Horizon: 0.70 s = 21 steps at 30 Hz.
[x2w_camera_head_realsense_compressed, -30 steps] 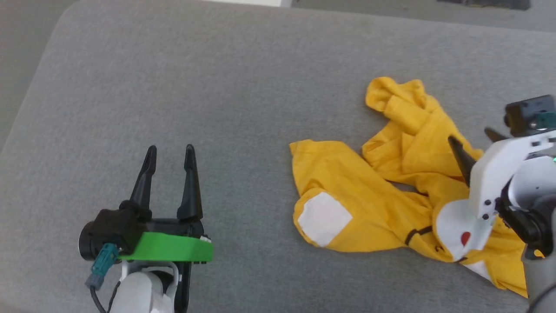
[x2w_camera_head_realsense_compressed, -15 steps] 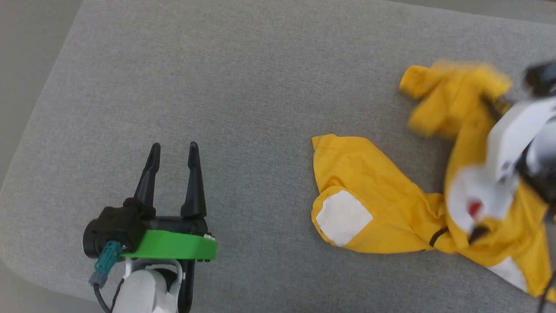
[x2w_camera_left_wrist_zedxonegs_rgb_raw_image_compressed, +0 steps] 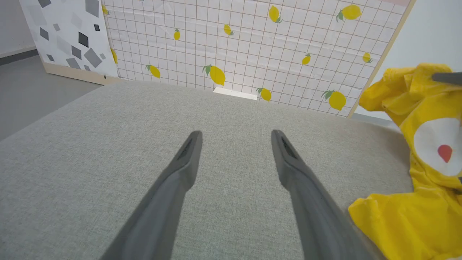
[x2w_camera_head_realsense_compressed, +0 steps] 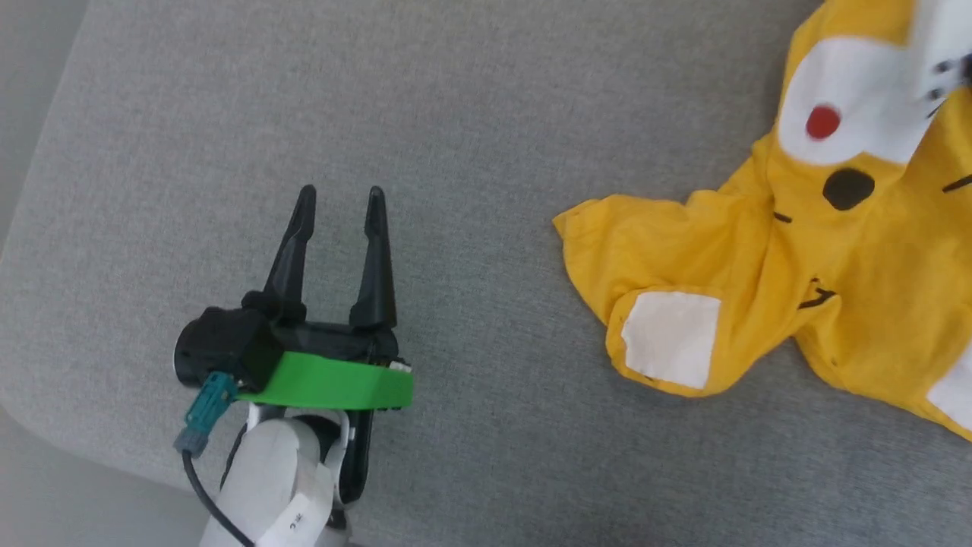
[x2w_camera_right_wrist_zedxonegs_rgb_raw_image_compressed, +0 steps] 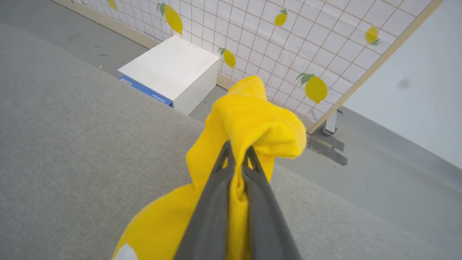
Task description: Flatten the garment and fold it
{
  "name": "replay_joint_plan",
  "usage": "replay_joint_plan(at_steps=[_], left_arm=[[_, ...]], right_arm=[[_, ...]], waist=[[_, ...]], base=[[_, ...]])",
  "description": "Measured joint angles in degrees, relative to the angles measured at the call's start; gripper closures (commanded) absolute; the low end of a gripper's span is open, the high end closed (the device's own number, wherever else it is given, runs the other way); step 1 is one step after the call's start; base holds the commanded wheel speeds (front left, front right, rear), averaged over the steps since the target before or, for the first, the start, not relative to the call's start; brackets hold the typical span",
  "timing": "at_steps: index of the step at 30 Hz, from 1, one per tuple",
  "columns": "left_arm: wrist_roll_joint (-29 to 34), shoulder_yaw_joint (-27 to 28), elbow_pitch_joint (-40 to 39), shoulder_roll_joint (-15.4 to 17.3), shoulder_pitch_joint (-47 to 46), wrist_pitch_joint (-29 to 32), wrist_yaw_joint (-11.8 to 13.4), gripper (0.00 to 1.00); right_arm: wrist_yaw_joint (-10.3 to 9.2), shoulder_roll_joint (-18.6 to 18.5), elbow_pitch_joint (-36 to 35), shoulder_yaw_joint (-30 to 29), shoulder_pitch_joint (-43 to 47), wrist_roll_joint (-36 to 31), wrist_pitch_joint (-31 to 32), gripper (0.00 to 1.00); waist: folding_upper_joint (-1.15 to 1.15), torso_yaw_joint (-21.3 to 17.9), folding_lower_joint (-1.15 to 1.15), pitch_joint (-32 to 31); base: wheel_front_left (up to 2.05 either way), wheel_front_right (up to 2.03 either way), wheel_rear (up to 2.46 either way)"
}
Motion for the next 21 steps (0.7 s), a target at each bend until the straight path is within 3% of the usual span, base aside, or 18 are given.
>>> replay_joint_plan(at_steps=[1, 2, 7, 12, 17, 21], left_arm=[[0.0, -0.2, 0.1, 0.0, -0.3, 0.0, 0.0, 0.0], [0.0, -0.8, 0.3, 0.0, -1.2, 0.0, 0.4, 0.0], [0.1, -0.6, 0.4, 0.0, -2.1, 0.0, 0.5, 0.0], [1.3, 1.0, 0.8, 0.0, -1.8, 0.0, 0.3, 0.0], [3.4, 3.1, 0.7, 0.1, 0.7, 0.0, -0.9, 0.0], [4.3, 3.9, 0.3, 0.6, 3.6, 0.0, -2.2, 0.0]], right_arm=[[0.0, 0.7, 2.4, 0.2, 0.0, -0.4, -0.2, 1.0], [0.0, 2.3, 8.2, 1.4, 0.0, -0.3, -1.2, 0.0], [0.0, 2.7, 10.9, 2.7, -0.6, 3.0, -5.2, 0.0], [0.0, 1.6, 7.0, 1.5, 0.0, 7.7, -8.5, 0.0], [0.0, 2.0, -5.1, -3.7, 10.7, 10.3, -10.7, 0.0], [0.0, 5.8, -17.1, -9.9, 24.2, 9.7, -13.0, 0.0]], waist=[[0.0, 0.2, 0.0, 0.5], [0.0, 0.8, 0.0, 2.1], [0.0, 0.5, 0.01, 2.8], [0.0, -0.7, 0.0, 1.3], [0.0, -2.8, 0.0, -1.8], [0.0, -5.2, 0.0, -4.9]], base=[[0.0, 0.0, 0.0], [0.0, 0.0, 0.0], [0.0, 0.0, 0.0], [0.0, 0.0, 0.0], [0.0, 0.0, 0.0], [0.0, 0.0, 0.0]])
